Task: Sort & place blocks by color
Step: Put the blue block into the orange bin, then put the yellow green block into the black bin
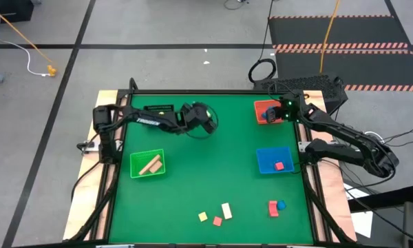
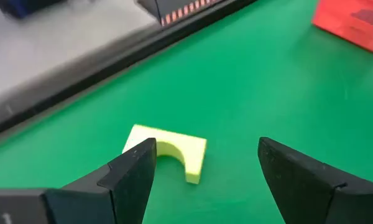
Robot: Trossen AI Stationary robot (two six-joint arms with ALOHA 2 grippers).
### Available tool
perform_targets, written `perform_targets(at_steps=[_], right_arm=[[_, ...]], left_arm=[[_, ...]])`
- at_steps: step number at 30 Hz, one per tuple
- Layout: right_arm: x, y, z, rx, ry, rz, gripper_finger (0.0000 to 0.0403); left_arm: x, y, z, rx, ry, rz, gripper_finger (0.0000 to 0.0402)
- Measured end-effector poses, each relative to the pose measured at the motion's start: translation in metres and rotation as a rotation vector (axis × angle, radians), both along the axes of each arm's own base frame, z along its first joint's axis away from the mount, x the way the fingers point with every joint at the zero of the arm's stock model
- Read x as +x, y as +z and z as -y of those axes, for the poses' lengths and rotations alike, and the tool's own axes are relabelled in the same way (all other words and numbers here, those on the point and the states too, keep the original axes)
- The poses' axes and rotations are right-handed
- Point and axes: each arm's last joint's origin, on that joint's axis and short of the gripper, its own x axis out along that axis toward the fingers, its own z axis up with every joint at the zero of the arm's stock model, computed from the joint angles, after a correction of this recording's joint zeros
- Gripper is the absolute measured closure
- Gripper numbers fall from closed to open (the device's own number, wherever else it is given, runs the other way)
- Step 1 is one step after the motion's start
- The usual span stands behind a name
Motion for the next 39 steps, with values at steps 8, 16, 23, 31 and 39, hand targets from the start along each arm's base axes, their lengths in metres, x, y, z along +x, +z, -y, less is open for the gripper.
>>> perform_targets(at_steps=[8, 16, 23, 31, 39], right_arm=[[0.0, 0.001, 0.001, -0.018, 0.014, -0.006, 0.0137], [0.002, 0.003, 0.002, -0.061, 0.048, -0.009, 0.0104], [0.002, 0.003, 0.002, -0.059, 0.048, -0.01, 0.0105], [0.002, 0.003, 0.002, -0.059, 0.048, -0.01, 0.0106], [0.002, 0.003, 0.002, -0.058, 0.048, -0.01, 0.0106]], left_arm=[[-0.011, -0.002, -0.033, -0.2, 0.117, 0.134, 0.0119], [-0.013, -0.003, -0.038, -0.281, 0.115, 0.17, 0.0119], [-0.007, 0.001, -0.032, -0.355, 0.103, 0.263, 0.0119], [-0.002, 0.002, -0.022, -0.431, 0.139, 0.342, 0.0119], [0.005, 0.007, -0.012, -0.5, 0.241, 0.488, 0.0119]])
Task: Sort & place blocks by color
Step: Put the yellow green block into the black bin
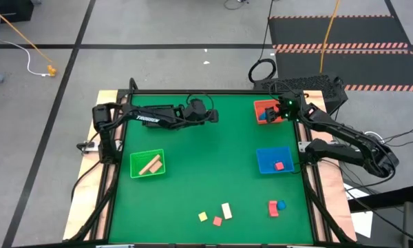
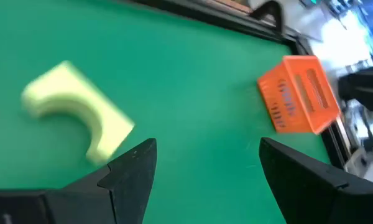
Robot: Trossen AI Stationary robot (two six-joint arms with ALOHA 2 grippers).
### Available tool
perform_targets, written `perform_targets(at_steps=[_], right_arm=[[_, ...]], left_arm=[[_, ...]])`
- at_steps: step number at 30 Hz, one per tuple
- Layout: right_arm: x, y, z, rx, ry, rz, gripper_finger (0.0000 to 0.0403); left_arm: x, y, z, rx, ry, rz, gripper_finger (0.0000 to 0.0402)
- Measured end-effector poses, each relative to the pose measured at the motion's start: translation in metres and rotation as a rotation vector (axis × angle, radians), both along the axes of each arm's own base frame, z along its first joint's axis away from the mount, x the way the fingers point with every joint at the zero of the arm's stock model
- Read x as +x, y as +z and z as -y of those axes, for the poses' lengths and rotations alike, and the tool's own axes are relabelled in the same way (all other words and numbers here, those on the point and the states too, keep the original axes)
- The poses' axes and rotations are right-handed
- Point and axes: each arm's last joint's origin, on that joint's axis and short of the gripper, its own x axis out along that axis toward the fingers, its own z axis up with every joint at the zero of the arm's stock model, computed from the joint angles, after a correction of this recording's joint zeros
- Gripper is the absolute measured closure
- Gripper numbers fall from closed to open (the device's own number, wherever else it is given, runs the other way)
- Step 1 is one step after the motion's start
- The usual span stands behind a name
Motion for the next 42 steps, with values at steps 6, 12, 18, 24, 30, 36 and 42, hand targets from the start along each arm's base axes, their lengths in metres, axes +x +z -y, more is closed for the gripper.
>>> perform_targets(at_steps=[6, 12, 18, 24, 30, 36, 42], right_arm=[[0.0, 0.0, 0.0, 0.0, 0.0, 0.0, 0.0105], [0.0, 0.0, 0.0, 0.0, 0.0, 0.0, 0.0105], [0.0, 0.0, 0.0, 0.0, 0.0, 0.0, 0.0105], [0.0, 0.0, 0.0, 0.0, 0.0, 0.0, 0.0105], [0.0, 0.0, 0.0, 0.0, 0.0, 0.0, 0.0105], [0.0, 0.0, 0.0, 0.0, 0.0, 0.0, 0.0105], [0.0, 0.0, 0.0, 0.0, 0.0, 0.0, 0.0105]], left_arm=[[-0.001, 0.001, -0.005, -0.036, 0.111, 0.053, 0.0119], [-0.004, 0.012, -0.021, -0.221, 0.183, -0.028, 0.0119], [-0.005, 0.041, -0.036, -0.314, 0.251, -0.147, 0.0119], [-0.006, 0.036, -0.043, -0.382, 0.294, -0.132, 0.0119], [0.002, 0.007, -0.057, -0.499, 0.306, -0.101, 0.0119], [0.005, -0.011, -0.064, -0.592, 0.364, -0.062, 0.0119], [0.003, -0.025, -0.07, -0.696, 0.459, -0.049, 0.0119]])
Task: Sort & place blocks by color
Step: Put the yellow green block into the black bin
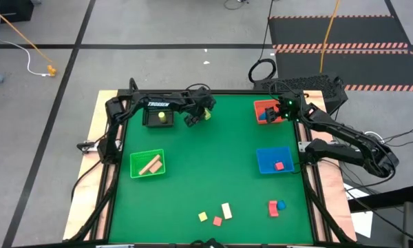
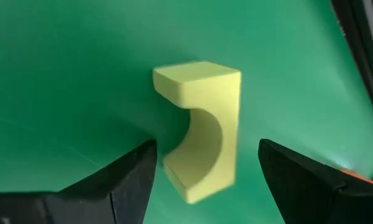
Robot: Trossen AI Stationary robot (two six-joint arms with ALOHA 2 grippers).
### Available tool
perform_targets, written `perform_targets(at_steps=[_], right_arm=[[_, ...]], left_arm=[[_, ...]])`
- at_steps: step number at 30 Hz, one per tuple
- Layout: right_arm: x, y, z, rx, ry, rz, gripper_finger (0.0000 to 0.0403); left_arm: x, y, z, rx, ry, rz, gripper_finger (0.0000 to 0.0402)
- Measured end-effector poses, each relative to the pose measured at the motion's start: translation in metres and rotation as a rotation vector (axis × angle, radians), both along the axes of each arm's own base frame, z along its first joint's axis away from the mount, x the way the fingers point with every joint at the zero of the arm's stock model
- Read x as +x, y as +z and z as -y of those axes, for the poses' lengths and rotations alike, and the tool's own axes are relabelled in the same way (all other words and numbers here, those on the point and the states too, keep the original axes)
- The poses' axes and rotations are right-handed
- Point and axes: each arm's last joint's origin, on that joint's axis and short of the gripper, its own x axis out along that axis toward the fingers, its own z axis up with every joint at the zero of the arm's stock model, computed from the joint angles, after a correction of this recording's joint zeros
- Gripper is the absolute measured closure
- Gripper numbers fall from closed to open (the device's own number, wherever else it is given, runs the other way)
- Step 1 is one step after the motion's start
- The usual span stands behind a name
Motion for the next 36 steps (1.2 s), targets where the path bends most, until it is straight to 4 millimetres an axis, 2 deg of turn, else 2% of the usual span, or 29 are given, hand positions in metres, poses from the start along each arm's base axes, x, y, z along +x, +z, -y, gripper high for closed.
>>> perform_targets(at_steps=[6, 10, 13, 19, 20, 29, 36], right_arm=[[0.0, 0.0, 0.0, 0.0, 0.0, 0.0, 0.0105], [0.0, 0.0, 0.0, 0.0, 0.0, 0.0, 0.0105], [0.0, 0.0, 0.0, 0.0, 0.0, 0.0, 0.0105], [0.0, 0.0, 0.0, 0.0, 0.0, 0.0, 0.0105], [0.0, 0.0, 0.0, 0.0, 0.0, 0.0, 0.0105], [0.0, 0.0, 0.0, 0.0, 0.0, 0.0, 0.0105], [0.0, 0.0, 0.0, 0.0, 0.0, 0.0, 0.0105]], left_arm=[[0.001, 0.0, -0.001, -0.032, 0.061, 0.014, 0.0126], [-0.002, -0.001, 0.0, -0.061, 0.134, -0.003, 0.0157], [-0.004, -0.002, 0.0, -0.073, 0.153, -0.026, 0.0204], [-0.002, 0.0, 0.0, -0.015, 0.133, -0.033, 0.035], [-0.001, 0.0, 0.001, -0.007, 0.123, -0.032, 0.0361], [0.008, 0.004, 0.014, 0.078, 0.015, -0.031, 0.0356], [0.0, 0.029, 0.029, 0.112, -0.045, -0.078, 0.0358]])
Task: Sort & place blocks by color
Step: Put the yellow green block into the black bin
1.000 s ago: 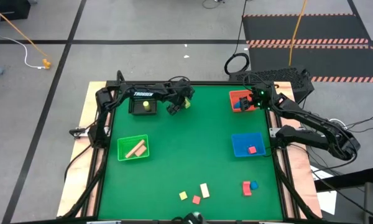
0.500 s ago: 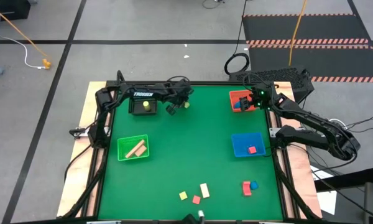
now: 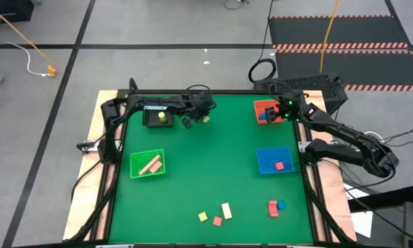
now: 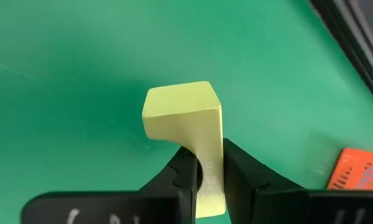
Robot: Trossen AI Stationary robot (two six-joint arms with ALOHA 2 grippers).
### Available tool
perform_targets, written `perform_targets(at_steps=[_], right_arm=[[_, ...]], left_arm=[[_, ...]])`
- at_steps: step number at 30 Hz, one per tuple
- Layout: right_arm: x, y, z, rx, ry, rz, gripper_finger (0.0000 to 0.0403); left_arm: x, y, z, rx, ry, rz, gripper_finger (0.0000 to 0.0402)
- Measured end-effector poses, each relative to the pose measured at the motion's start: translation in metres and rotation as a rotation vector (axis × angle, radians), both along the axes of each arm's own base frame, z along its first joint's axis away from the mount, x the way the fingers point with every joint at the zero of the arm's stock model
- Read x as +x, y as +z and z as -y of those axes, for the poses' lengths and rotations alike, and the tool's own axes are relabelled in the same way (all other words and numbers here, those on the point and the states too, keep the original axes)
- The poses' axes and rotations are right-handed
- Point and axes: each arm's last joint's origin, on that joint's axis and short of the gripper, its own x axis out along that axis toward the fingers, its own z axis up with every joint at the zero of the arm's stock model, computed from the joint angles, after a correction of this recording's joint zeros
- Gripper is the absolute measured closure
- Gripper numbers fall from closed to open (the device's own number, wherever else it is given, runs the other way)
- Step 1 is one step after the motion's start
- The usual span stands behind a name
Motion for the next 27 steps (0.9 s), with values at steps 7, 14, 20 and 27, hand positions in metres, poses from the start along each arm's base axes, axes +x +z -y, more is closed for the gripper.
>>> perform_targets(at_steps=[7, 14, 20, 27], right_arm=[[0.0, 0.0, 0.0, 0.0, 0.0, 0.0, 0.0105], [0.0, 0.0, 0.0, 0.001, 0.0, 0.0, 0.0105], [0.0, 0.0, 0.0, 0.001, 0.001, 0.0, 0.0105], [0.0, 0.0, 0.0, 0.0, 0.001, 0.0, 0.0105]], left_arm=[[-0.042, 0.05, 0.015, 0.085, -0.02, -0.229, 0.0356], [-0.094, 0.08, 0.034, 0.109, 0.091, -0.481, 0.0347], [-0.129, 0.06, 0.038, 0.112, 0.229, -0.529, 0.0346], [-0.153, 0.04, 0.028, 0.125, 0.319, -0.515, 0.0343]])
